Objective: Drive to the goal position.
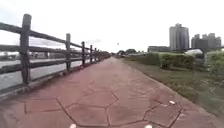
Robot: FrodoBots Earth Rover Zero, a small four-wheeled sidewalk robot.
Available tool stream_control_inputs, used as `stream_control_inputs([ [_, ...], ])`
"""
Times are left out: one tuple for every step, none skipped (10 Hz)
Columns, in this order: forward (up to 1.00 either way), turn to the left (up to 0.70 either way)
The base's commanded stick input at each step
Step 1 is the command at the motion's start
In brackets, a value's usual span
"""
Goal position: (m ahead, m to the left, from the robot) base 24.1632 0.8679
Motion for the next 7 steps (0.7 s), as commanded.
stream_control_inputs([
  [0.91, 0.0],
  [0.91, 0.0],
  [0.91, 0.0],
  [0.91, 0.0],
  [0.91, 0.0],
  [0.91, 0.0],
  [0.91, 0.0],
])
